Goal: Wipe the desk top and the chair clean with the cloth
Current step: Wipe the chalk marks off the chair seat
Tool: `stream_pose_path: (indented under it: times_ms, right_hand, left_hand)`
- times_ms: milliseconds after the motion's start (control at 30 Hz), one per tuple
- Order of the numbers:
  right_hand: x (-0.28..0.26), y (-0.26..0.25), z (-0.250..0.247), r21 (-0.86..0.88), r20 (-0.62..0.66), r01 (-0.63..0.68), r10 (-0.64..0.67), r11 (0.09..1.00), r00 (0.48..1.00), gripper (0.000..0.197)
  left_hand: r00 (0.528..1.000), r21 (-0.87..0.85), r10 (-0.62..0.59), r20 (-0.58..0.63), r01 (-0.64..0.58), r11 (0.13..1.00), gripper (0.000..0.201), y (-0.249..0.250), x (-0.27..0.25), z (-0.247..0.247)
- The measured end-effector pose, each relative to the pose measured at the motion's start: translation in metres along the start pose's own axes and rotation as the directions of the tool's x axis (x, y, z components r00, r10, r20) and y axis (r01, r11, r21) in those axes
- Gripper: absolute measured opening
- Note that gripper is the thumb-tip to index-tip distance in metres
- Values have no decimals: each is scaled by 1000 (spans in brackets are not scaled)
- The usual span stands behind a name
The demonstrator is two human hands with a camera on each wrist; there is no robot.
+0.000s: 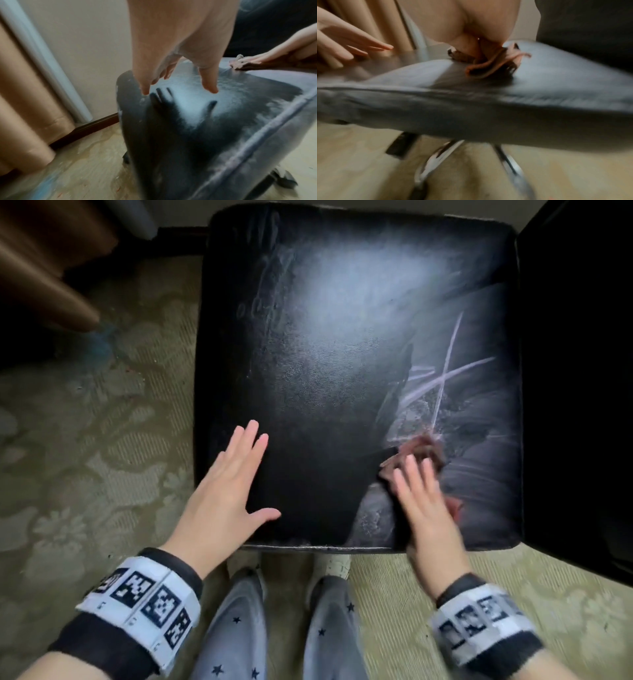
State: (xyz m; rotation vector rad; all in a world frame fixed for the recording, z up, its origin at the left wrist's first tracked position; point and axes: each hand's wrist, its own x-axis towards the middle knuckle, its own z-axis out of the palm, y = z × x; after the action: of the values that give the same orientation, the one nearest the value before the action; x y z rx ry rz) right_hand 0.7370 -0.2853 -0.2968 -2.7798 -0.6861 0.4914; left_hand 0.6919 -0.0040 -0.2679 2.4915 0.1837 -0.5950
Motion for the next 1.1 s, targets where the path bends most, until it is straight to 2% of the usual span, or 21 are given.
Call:
stream_pose_path:
  times_ms: [33, 133, 233, 300, 367, 400, 433, 500, 533, 600, 633, 700, 733, 767, 833, 867, 933, 1000, 1033, 1067, 1100]
  right_hand:
    - [-9, -19, 14, -28, -6, 18, -19, 999, 1000, 105]
    - [-32, -70, 49, -47, -64, 205, -208, 978, 976, 75]
    - [-36, -58, 48, -58, -73, 249, -253, 967, 965, 69]
    - [-38, -29, 36, -37, -58, 140, -142, 989, 988, 68]
    - [-39, -8, 28, -13, -78, -53, 52, 998, 996, 75]
    - [-39, -6, 27, -3, -74, -146, 146, 989, 987, 82]
    - [-38, -11, 29, 12, -62, -222, 222, 975, 973, 98]
    - [-37, -38, 39, 66, -21, -291, 293, 954, 956, 124]
    - [-37, -54, 44, 91, 4, -269, 270, 959, 963, 128]
    - [-42, -76, 55, 99, 21, -146, 145, 984, 989, 127]
    - [-45, -78, 56, 103, 14, -64, 63, 993, 998, 119]
    - [-49, -60, 54, 106, -70, 88, -81, 990, 994, 81]
    - [-51, -43, 48, 80, -90, 108, -100, 991, 991, 69]
    - [-54, -25, 41, 63, -88, 71, -66, 995, 994, 73]
    - [-62, 13, 28, 66, -63, -163, 167, 984, 984, 106]
    - [-64, 27, 20, 88, -62, -323, 329, 942, 942, 115]
    - [-59, 30, 14, 157, -101, -558, 575, 815, 812, 114]
    - [-39, 4, 15, 213, -114, -648, 677, 732, 727, 104]
    - [-30, -14, 17, 194, -90, -658, 681, 727, 726, 103]
    - [-24, -30, 22, 151, -72, -636, 650, 757, 757, 108]
    - [-26, -43, 31, 97, -73, -577, 584, 811, 809, 116]
  left_hand:
    - [999, 20, 28, 41, -29, 999, 109, 9, 4, 4]
    - [991, 195, 39, 125, -64, 979, 122, 31, 12, 20]
    - [990, 285, -35, 134, -4, 958, 125, 38, 13, 24]
    - [986, 308, -71, 153, 21, 951, 125, 41, 13, 24]
    - [982, 326, -95, 164, 37, 945, 124, 44, 13, 24]
    - [981, 328, -103, 165, 44, 944, 124, 45, 13, 24]
    - [981, 332, -110, 162, 51, 942, 124, 47, 13, 25]
    - [982, 343, -118, 151, 60, 938, 123, 49, 13, 27]
    - [982, 342, -118, 145, 62, 938, 123, 50, 14, 27]
    - [985, 320, -107, 138, 58, 946, 124, 49, 13, 26]
    - [986, 315, -95, 134, 49, 948, 125, 48, 14, 25]
    - [989, 320, -79, 127, 35, 947, 125, 44, 13, 24]
    - [988, 327, -81, 130, 34, 944, 125, 43, 13, 23]
    - [987, 339, -86, 133, 36, 940, 124, 43, 13, 23]
    - [986, 360, -101, 131, 47, 932, 124, 45, 15, 25]
    - [986, 364, -109, 128, 56, 930, 123, 46, 15, 26]
    - [986, 362, -119, 118, 69, 930, 124, 49, 15, 29]
    - [986, 356, -125, 106, 80, 931, 125, 51, 14, 32]
    - [987, 357, -129, 100, 85, 930, 125, 51, 15, 33]
    - [987, 359, -131, 97, 88, 929, 125, 52, 15, 34]
    - [986, 355, -133, 97, 90, 931, 125, 52, 15, 33]
